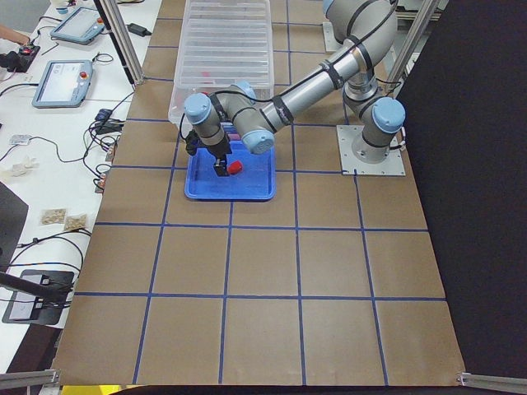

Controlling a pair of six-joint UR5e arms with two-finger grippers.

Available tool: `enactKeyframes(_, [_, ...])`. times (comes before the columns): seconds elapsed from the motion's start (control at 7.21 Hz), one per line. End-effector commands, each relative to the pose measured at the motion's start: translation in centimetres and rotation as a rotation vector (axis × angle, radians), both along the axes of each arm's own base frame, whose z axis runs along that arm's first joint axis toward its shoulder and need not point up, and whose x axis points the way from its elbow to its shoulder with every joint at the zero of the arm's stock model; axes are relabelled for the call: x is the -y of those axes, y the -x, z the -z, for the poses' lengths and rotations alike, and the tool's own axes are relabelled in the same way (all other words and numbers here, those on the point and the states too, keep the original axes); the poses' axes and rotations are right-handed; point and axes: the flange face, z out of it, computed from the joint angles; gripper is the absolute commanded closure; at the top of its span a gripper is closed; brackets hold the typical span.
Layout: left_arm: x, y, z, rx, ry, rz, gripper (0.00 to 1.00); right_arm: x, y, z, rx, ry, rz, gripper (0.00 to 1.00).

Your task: Place red block in blue tray from box

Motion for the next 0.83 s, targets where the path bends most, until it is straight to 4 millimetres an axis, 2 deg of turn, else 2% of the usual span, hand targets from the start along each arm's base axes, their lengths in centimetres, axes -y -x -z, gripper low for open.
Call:
enactKeyframes(0.0, [0.0,4.7,-7.8,0.033,0.023,-0.070,0.00,-0.2,-5.9,-0.3,0.002,-0.002,0.017,0.00])
enactKeyframes(0.28, [-1.6,11.4,-13.6,0.056,0.080,-0.129,0.00,-0.5,-8.3,-0.4,0.004,-0.003,0.042,0.00])
enactKeyframes(0.42, [-2.8,15.5,-14.6,0.065,0.066,-0.160,0.00,-0.5,-8.5,-0.4,0.004,-0.003,0.039,0.00])
enactKeyframes(0.69, [-5.0,20.7,-17.0,0.064,0.105,-0.102,0.00,-0.6,-9.7,-0.4,0.004,-0.002,0.017,0.00])
